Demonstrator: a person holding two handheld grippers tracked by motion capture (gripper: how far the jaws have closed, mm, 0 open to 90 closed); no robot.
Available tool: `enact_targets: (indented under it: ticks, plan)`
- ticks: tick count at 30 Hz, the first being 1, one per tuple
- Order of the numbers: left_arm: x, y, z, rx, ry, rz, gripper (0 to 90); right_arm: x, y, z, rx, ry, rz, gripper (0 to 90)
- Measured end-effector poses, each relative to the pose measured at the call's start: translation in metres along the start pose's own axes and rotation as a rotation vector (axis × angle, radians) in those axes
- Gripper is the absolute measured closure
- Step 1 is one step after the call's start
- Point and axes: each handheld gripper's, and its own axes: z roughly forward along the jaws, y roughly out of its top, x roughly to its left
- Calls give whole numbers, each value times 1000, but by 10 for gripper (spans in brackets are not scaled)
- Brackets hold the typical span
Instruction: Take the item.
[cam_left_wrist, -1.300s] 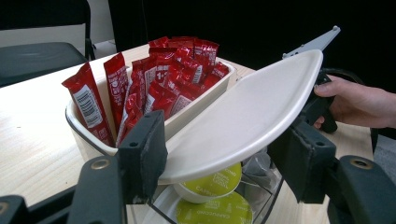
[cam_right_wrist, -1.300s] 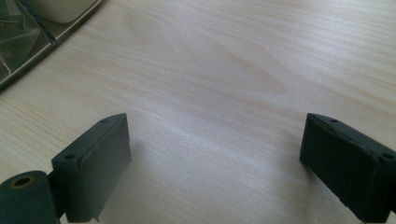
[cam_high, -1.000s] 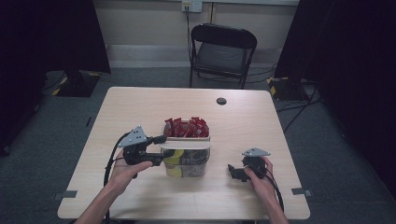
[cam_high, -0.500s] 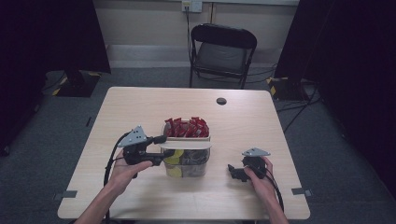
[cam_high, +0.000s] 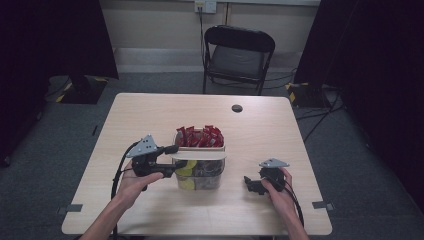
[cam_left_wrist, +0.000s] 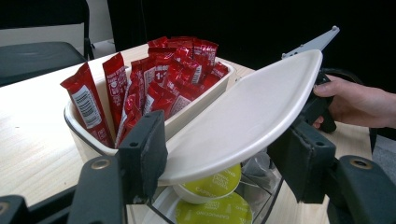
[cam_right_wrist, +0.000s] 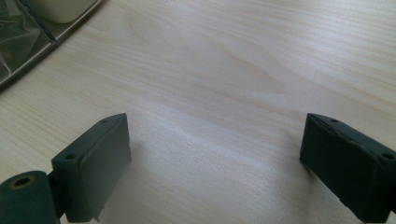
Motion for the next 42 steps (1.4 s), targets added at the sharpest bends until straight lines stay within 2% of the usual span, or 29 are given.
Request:
enact_targets:
  ticks: [27,42]
  plan:
    - [-1,0,0,7,2,2,373,0,0,0,0,0,0,80]
    - [-2,1,0,14,-1,20,372,0,0,0,0,0,0,80]
